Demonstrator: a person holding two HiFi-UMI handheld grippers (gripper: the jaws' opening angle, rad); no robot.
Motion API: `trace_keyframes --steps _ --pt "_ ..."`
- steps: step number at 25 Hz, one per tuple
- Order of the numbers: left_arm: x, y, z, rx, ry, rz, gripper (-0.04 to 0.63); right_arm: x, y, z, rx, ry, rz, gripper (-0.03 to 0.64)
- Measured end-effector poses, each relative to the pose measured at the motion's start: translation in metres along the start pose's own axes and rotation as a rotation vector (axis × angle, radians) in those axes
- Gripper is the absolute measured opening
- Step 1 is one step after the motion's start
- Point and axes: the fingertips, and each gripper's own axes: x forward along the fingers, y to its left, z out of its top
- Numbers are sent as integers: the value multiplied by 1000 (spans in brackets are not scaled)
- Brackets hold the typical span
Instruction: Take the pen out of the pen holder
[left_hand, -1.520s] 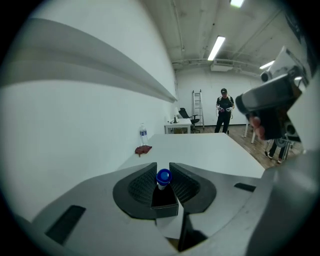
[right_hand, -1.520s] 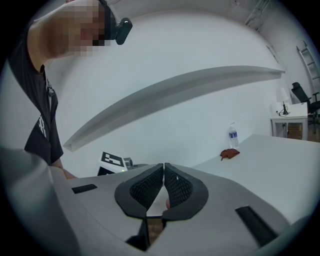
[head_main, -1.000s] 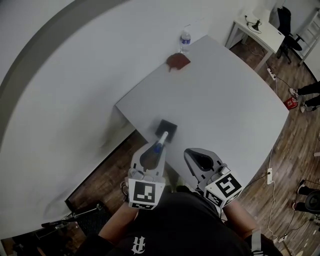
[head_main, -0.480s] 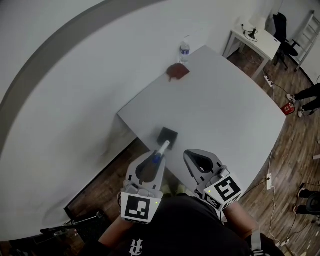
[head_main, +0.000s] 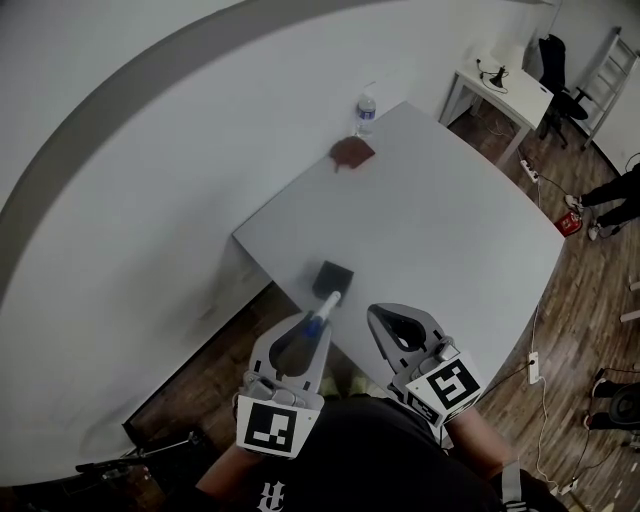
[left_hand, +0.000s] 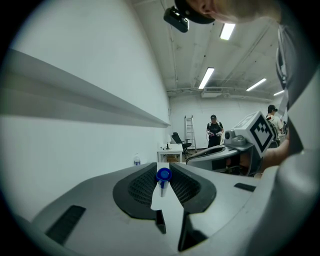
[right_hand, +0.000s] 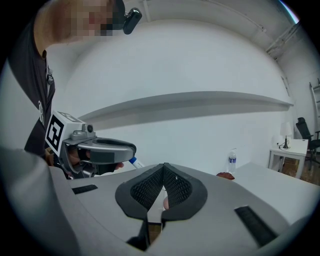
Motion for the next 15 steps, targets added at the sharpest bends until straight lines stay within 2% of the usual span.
trace_keyframes --steps 11,15 --pt "-5 -3 -2 -19 -1 0 77 -3 5 4 22 -20 -9 14" --pt "1 5 -2 -22 -8 6 77 3 -3 3 -10 -13 -18 14"
